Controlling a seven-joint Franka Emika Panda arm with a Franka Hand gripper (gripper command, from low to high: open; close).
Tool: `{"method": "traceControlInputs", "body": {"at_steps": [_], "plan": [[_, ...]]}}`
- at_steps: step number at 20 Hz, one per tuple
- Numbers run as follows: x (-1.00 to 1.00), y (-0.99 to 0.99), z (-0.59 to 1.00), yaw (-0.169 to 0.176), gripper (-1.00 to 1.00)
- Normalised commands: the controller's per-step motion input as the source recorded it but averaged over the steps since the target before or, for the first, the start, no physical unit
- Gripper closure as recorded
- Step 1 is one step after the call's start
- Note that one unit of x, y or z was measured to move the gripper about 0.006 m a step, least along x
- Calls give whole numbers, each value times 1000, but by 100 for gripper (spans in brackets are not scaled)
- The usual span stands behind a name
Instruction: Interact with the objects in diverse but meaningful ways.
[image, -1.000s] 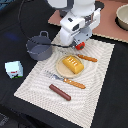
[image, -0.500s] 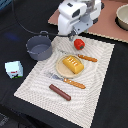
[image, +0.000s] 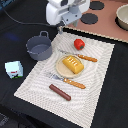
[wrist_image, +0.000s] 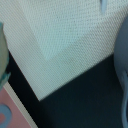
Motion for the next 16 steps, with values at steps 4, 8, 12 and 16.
{"method": "traceControlInputs", "body": {"at_steps": [4,8,12,16], "plan": [[-499,-364,104,-18,-100],[-60,-413,22,-2,-100],[-74,-461,-42,-7,-100],[-54,-439,-130,-5,-100]]}}
